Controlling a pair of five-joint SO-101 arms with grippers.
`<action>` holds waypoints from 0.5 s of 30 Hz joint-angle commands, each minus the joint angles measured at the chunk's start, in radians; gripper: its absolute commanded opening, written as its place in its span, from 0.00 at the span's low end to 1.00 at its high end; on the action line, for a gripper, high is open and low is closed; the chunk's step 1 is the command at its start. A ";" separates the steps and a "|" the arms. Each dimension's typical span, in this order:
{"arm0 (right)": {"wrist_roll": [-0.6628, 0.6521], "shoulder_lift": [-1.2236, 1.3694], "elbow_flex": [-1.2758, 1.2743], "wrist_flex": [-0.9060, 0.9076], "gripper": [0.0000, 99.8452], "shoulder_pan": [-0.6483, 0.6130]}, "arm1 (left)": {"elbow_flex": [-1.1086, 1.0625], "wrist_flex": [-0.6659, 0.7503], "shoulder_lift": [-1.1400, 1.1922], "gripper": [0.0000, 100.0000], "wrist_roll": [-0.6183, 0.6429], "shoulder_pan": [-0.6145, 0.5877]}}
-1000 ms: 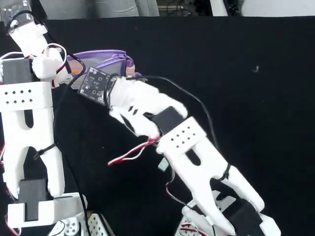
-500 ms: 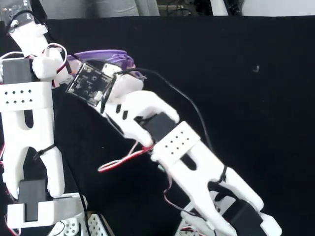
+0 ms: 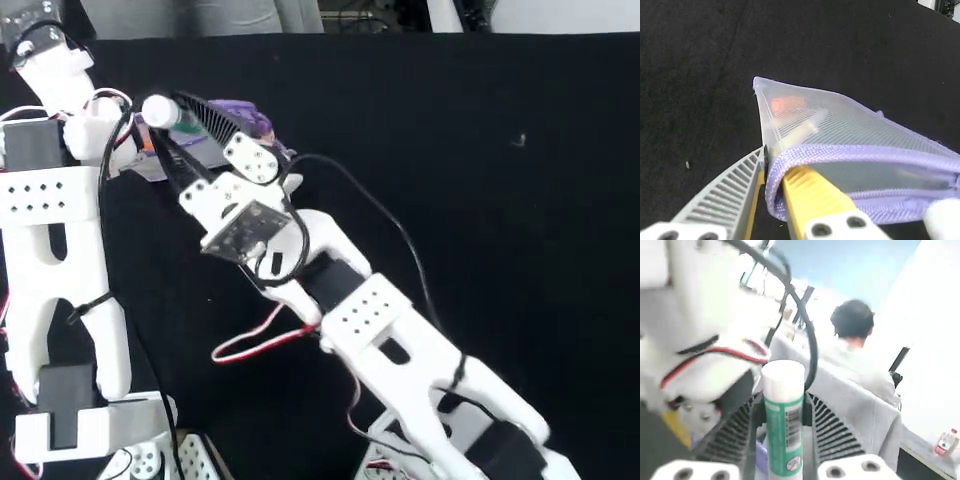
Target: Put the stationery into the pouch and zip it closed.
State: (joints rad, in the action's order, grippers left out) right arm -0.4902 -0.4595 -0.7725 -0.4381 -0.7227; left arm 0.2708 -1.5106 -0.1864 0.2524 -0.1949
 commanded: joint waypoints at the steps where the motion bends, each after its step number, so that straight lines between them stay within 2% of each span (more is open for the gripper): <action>1: 0.103 0.084 0.068 -0.160 0.01 0.058 | 0.002 0.015 -0.034 0.03 -0.009 0.015; 4: 0.219 0.185 0.117 -0.236 0.01 0.114 | 0.002 0.015 -0.034 0.03 -0.008 0.015; 9: 0.397 0.291 0.136 -0.247 0.01 0.167 | 0.007 0.017 -0.029 0.03 -0.006 0.015; 15: 0.428 0.259 0.082 -0.226 0.01 0.175 | 0.007 0.020 -0.028 0.03 -0.006 0.010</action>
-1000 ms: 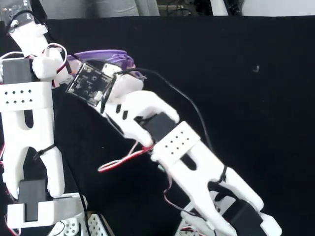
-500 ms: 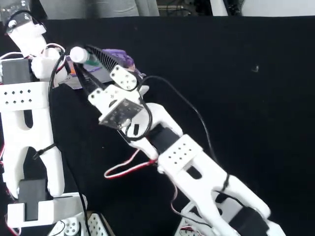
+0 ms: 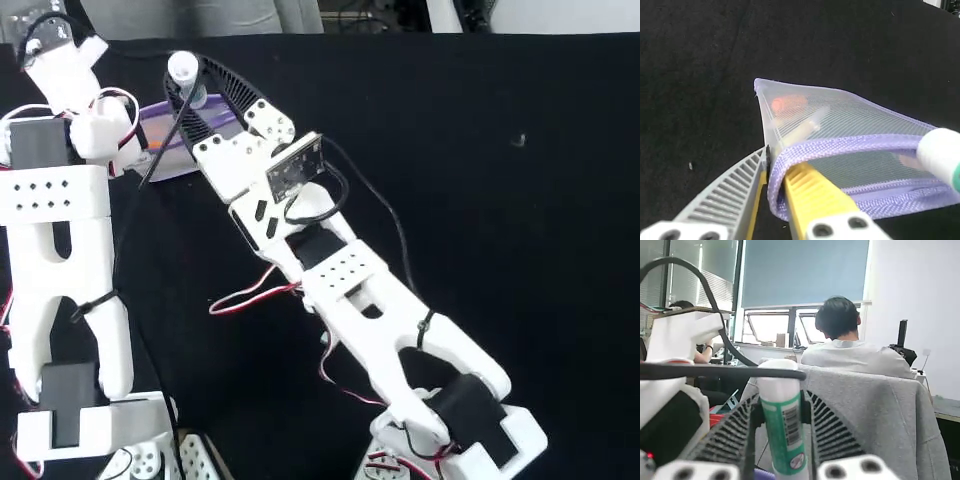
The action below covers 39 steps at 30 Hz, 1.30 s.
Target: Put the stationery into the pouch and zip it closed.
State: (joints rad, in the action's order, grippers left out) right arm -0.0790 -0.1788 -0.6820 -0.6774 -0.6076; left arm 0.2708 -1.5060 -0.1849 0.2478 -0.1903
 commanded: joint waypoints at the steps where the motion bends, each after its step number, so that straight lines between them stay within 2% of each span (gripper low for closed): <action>1: 0.015 -0.044 -0.030 0.028 0.01 0.058 | 0.007 0.017 -0.029 0.03 -0.002 0.004; 12: 0.011 -0.229 -0.117 0.262 0.01 0.018 | 0.007 0.017 -0.029 0.03 -0.002 0.004; 23: 0.011 -0.222 -0.117 0.261 0.01 -0.083 | 0.007 0.012 -0.029 0.03 -0.002 0.010; 32: 0.017 -0.180 -0.108 0.256 0.01 -0.086 | 0.007 0.014 -0.029 0.03 -0.002 0.004; 39: 0.014 -0.180 -0.094 0.187 0.01 -0.086 | 0.007 0.012 -0.037 0.03 -0.002 0.004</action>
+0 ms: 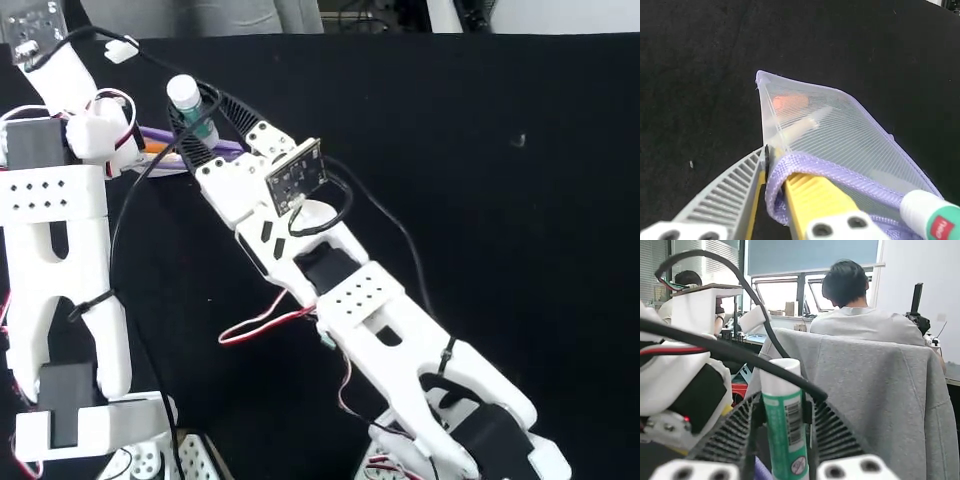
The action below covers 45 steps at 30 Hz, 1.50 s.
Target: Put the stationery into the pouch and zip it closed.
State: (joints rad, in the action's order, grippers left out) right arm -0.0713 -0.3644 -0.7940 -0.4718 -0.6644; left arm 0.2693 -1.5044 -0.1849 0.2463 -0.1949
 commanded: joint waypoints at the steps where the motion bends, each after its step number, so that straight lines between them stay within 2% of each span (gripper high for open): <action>1: 0.005 0.005 0.019 -0.017 0.01 -0.031 | 0.008 0.011 -0.037 0.03 0.000 0.008; 19: 0.003 -0.035 0.054 -0.008 0.01 -0.044 | 0.041 0.008 -0.035 0.03 0.003 -0.008; 26: -0.129 -0.051 0.053 -0.008 0.01 -0.084 | 0.041 0.008 -0.035 0.03 0.002 -0.021; 32: -0.130 -0.047 0.054 -0.011 0.01 -0.084 | 0.038 0.008 -0.037 0.03 0.002 -0.024; 41: -0.124 0.189 0.154 -0.018 0.01 -0.002 | 0.047 -0.020 -0.032 0.03 0.002 -0.019; 45: -0.130 0.211 0.163 -0.018 0.01 0.006 | 0.047 -0.020 -0.032 0.03 0.002 -0.019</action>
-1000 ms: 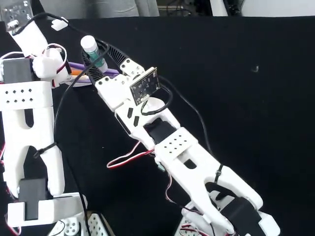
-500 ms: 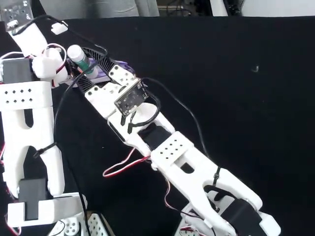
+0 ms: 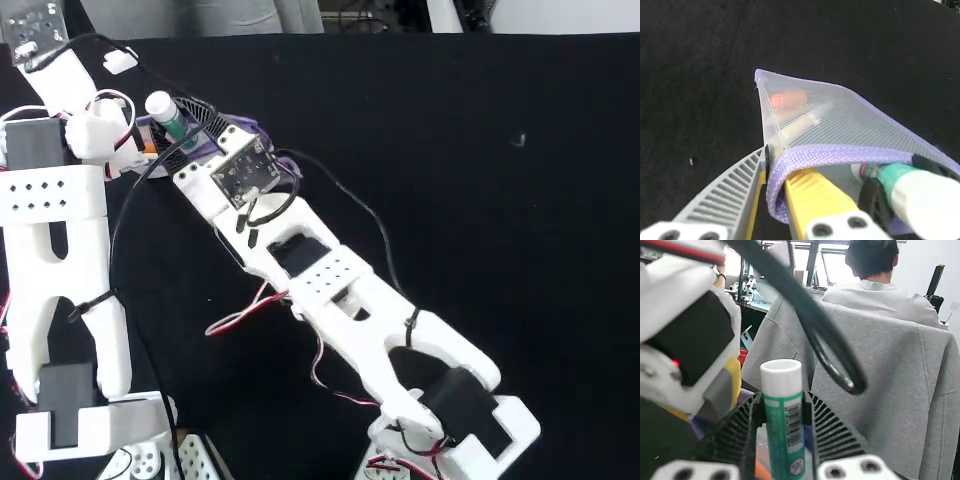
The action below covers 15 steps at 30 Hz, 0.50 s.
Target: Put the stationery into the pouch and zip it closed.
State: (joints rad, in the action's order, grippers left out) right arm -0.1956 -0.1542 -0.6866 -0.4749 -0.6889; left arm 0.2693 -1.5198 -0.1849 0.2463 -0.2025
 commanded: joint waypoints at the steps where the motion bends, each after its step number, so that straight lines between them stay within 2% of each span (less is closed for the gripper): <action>1: -0.006 0.001 0.054 -0.014 0.01 0.031 | 0.047 -0.005 -0.032 0.03 0.002 -0.012; 6: -0.006 0.001 0.042 -0.014 0.02 0.031 | 0.047 -0.003 -0.029 0.03 0.002 -0.012; 11: 0.000 -0.025 0.015 -0.005 0.18 0.031 | 0.047 -0.003 -0.029 0.03 0.002 -0.012; 15: -0.005 -0.110 -0.061 -0.006 0.20 0.017 | 0.047 -0.003 -0.029 0.03 0.002 -0.012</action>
State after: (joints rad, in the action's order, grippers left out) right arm -0.1941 -0.1788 -0.7327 -0.4733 -0.6797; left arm 0.2693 -1.5198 -0.1849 0.2463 -0.2025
